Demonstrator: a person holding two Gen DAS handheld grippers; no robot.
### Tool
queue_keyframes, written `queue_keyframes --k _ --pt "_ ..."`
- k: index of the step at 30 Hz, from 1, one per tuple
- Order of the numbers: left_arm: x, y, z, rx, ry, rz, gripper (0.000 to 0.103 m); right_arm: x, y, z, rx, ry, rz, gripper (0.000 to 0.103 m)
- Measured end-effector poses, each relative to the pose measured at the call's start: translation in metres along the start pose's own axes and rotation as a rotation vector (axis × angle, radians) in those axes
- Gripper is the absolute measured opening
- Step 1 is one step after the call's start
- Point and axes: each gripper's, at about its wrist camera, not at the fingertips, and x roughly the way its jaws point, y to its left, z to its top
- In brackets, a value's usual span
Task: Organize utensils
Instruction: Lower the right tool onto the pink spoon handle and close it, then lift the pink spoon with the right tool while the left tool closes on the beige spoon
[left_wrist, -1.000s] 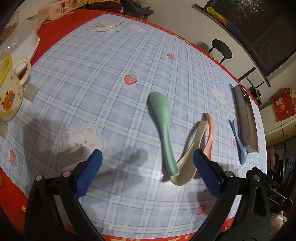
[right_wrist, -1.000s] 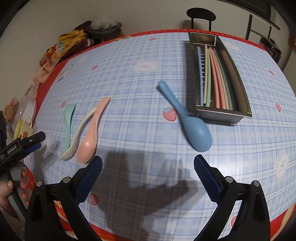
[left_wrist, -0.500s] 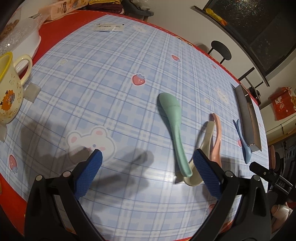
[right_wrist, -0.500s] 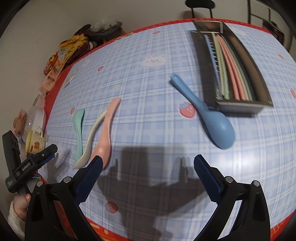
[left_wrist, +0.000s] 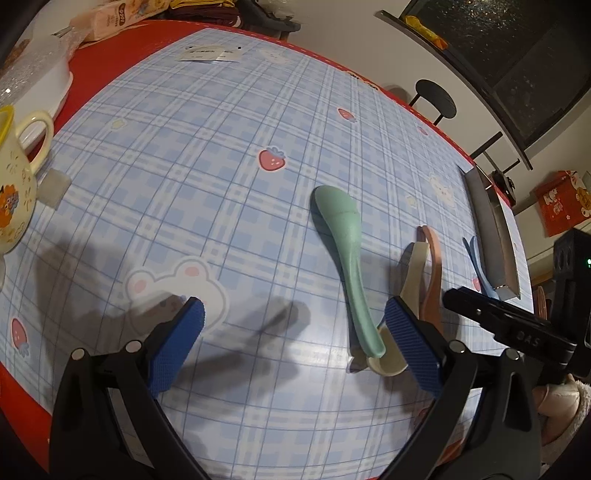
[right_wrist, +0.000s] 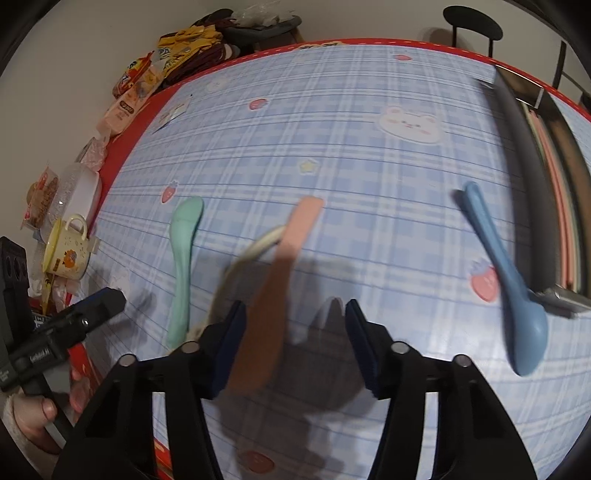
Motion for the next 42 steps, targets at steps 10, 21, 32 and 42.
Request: queue_keyframes --k 10,21,32,42 --pt "0.009 -0.010 0.007 0.022 0.013 -0.007 0.096 0.012 0.002 0.005 0.001 0.012 0.014 0.033" --pt "0.016 -0.019 0.007 0.053 0.031 -0.013 0.096 0.014 0.006 0.000 -0.043 0.010 0.004 0.022" --pt "0.019 -0.027 0.010 0.082 0.031 -0.009 0.096 0.018 0.020 -0.004 -0.112 0.029 0.010 0.010" --pt "0.022 -0.042 0.008 0.136 0.043 -0.030 0.095 0.012 0.012 -0.017 -0.123 0.010 0.007 0.010"
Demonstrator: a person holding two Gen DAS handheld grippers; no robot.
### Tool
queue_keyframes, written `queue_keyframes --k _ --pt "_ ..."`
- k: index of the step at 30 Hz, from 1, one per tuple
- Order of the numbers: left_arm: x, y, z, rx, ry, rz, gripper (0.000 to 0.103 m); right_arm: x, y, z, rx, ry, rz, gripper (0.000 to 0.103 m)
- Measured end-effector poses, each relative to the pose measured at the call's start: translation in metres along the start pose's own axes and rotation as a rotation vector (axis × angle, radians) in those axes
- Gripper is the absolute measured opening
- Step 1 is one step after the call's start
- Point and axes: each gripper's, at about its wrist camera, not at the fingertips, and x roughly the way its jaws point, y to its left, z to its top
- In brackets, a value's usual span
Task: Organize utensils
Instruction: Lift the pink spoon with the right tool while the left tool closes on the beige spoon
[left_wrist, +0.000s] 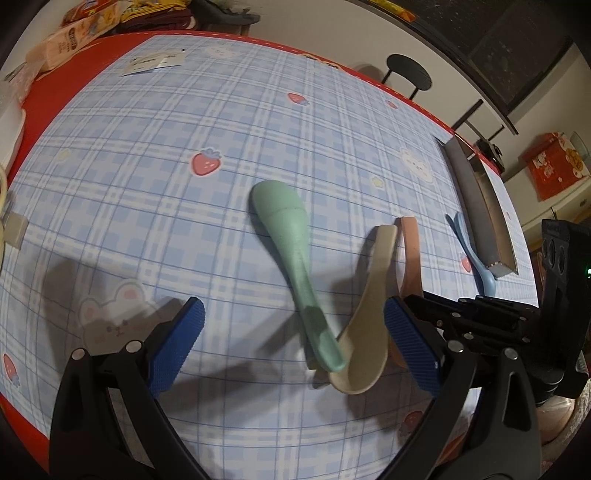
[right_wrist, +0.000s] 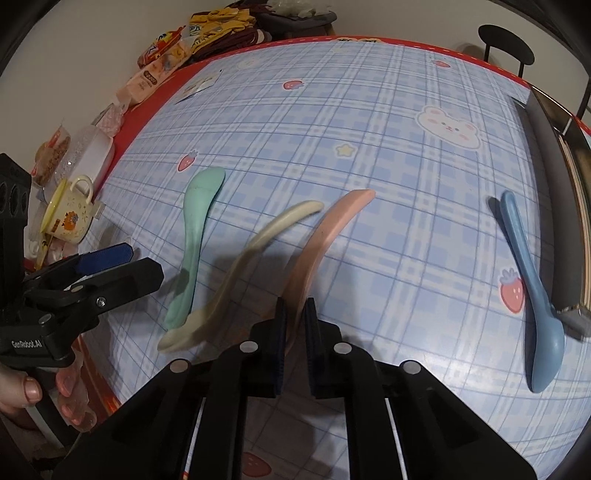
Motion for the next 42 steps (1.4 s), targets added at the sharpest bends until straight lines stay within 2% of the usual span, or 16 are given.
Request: queue_keyframes --k 2,5,7,10,19,20,23,33,37,42 --pt "0.001 -0.006 0.000 0.025 0.002 -0.009 0.092 -0.002 -0.003 -0.003 -0.002 -0.006 -0.003 0.010" --pt "0.005 -0.014 0.002 0.065 0.009 -0.005 0.081 -0.006 -0.008 -0.007 -0.009 -0.013 -0.005 0.010" --pt "0.007 -0.017 0.004 0.084 0.016 -0.014 0.071 -0.008 -0.011 -0.010 -0.014 -0.018 -0.003 0.010" --pt "0.013 -0.023 0.008 0.116 0.024 -0.026 0.064 -0.011 -0.018 -0.014 -0.007 -0.022 0.004 0.010" --pt "0.030 -0.044 0.013 0.227 0.058 -0.038 0.062 -0.013 -0.021 -0.020 -0.002 -0.039 0.018 0.010" --pt "0.031 -0.045 0.013 0.231 0.061 -0.040 0.061 -0.013 -0.021 -0.020 -0.003 -0.041 0.020 0.010" --pt "0.034 -0.050 0.014 0.240 0.075 -0.054 0.050 -0.014 -0.023 -0.022 0.000 -0.046 0.026 0.010" --pt "0.038 -0.064 0.015 0.294 0.081 -0.070 0.042 -0.014 -0.024 -0.024 0.003 -0.056 0.034 0.010" --pt "0.043 -0.071 0.014 0.308 0.095 -0.090 0.034 -0.014 -0.025 -0.024 0.002 -0.061 0.036 0.010" --pt "0.051 -0.068 0.011 0.274 0.110 -0.112 0.032 -0.015 -0.026 -0.025 0.003 -0.064 0.041 0.010"
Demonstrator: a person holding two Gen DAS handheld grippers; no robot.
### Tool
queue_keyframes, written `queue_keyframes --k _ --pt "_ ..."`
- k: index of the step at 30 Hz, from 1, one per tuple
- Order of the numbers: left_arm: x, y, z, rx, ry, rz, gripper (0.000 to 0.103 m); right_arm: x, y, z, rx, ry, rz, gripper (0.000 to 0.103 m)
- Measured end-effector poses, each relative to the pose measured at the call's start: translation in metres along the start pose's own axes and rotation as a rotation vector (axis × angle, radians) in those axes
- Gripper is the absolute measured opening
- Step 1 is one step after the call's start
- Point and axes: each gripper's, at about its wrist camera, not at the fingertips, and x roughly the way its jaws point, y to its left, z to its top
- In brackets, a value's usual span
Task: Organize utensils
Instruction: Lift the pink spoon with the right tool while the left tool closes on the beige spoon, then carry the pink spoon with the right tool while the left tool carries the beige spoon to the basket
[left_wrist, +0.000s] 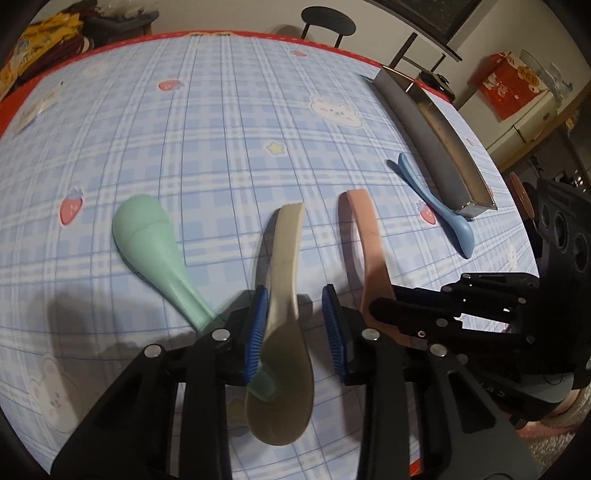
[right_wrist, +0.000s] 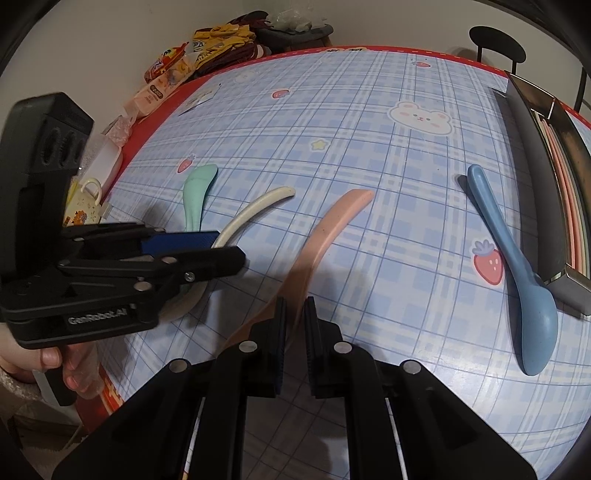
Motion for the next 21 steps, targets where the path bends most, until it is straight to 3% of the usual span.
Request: queue_keyframes --k 3,6,21 --pt "0.000 0.002 0.000 -0.009 -0.005 -0.008 0.030 0.000 0.000 -0.001 -0.002 -0.005 0.003 0.010" --pt "0.000 0.006 0.000 -0.026 -0.007 0.001 0.021 -0.001 0.000 -0.003 -0.003 -0.014 0.002 0.009" --pt "-0.005 0.004 -0.016 -0.102 -0.049 0.003 0.020 -0.002 0.001 -0.004 -0.010 -0.021 -0.002 0.009"
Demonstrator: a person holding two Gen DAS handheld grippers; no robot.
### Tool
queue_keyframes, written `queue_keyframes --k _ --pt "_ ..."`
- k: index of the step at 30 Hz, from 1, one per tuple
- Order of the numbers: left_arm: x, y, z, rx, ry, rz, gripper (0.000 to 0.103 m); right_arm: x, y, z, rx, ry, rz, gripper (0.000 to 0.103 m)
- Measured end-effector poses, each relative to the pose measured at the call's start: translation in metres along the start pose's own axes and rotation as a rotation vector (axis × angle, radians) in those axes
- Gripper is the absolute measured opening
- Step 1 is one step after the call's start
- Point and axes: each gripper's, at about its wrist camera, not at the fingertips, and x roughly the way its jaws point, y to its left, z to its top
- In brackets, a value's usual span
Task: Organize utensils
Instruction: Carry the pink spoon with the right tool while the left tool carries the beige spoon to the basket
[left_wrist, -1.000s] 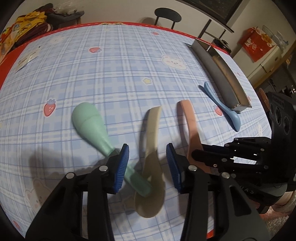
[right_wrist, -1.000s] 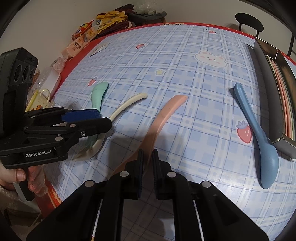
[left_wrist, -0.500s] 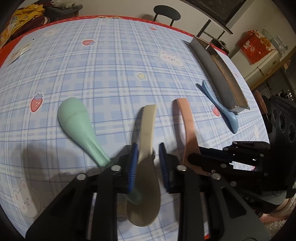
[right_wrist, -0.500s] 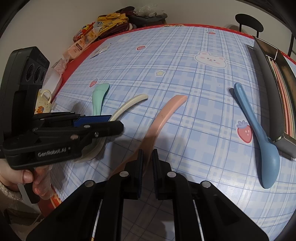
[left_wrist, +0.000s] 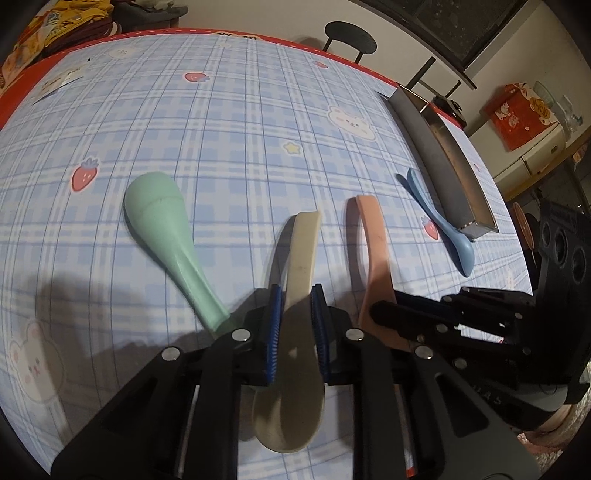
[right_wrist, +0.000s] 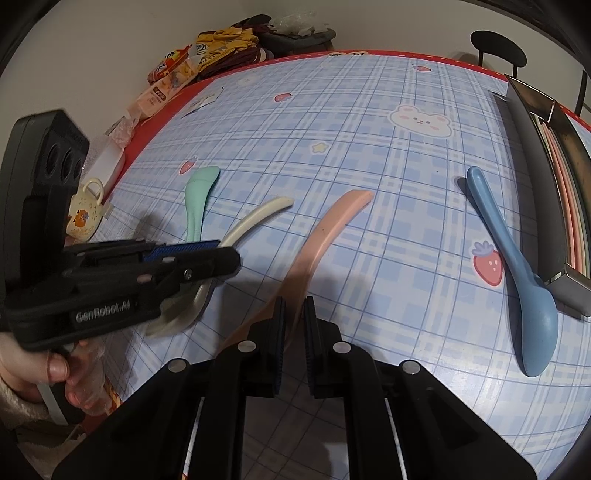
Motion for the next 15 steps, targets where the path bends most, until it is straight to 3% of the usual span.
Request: queue_keyframes --k 15 --pt "0.0006 -0.0024 -0.0007 0.000 0.009 0.007 0.020 -0.0007 0.0074 -0.0003 -0.052 0.015 -0.032 0.010"
